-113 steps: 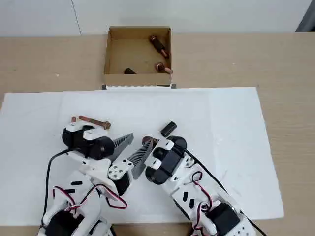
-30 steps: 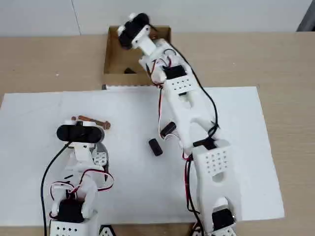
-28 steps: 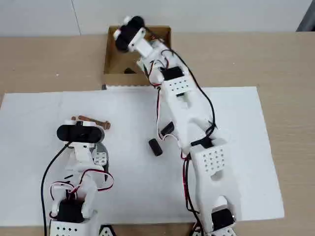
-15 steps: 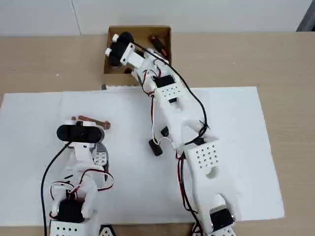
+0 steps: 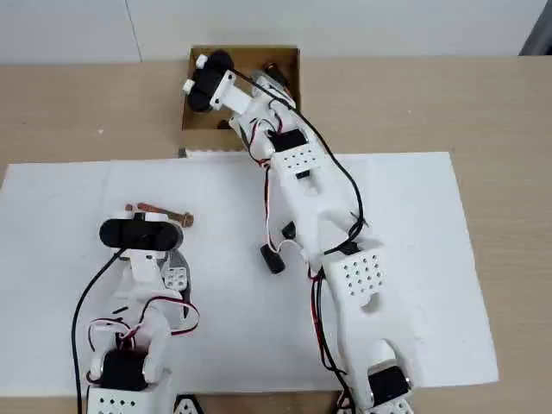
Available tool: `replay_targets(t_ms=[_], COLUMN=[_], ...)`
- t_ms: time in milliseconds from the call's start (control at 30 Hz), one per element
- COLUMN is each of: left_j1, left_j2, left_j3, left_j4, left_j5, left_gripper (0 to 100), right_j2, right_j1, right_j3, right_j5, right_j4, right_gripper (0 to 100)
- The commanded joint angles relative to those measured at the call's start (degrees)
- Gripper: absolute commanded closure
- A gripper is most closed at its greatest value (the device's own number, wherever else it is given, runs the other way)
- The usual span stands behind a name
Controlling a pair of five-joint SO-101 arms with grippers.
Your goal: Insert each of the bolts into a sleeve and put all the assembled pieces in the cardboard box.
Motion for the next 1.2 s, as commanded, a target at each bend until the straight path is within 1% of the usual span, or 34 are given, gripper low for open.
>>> replay_targets(t_ms=[0,33,67,100,233,367,467,833,1167], left_j1=[-0.1,-0.1,-0.1,-0.1,-0.1,-0.1,-0.1,-0.1,-0.1], left_j2=[-0.4,-0.4,-0.4,-0.4,-0.4,-0.4,-0.4,-0.4,-0.4], left_j3=[-0.1,-0.1,-0.1,-0.1,-0.1,-0.1,-0.1,-0.1,-0.1], left_j4=[-1.3,-1.3,-1.3,-1.3,-1.3,-1.3,-1.3,-1.3,-1.3], left_j5=[0.1,0.1,0.1,0.1,0.1,0.1,0.1,0.1,0.1], left_gripper=[99,99,99,99,99,99,99,99,99], right_j2=[-5.0,-6.0,-7.1,-8.3,-13.5,-19.0,-22.9,-35.3,-41.2], right_j1=[0.7,0.7,0.7,0.7,0.7,0.7,0.7,0.7,0.7], right_j3=[-3.0,-3.0,-3.0,-3.0,-3.0,-3.0,-3.0,-3.0,-2.8], right_j5=[0.4,0.3,0.3,0.2,-0.8,-7.8,-10.7,-26.1,-40.7], right_j4=[1.9,3.0,4.4,6.1,12.4,20.2,27.1,52.2,74.0], right_gripper=[92.4,97.7,99.8,98.2,99.5,99.6,99.6,99.6,99.6])
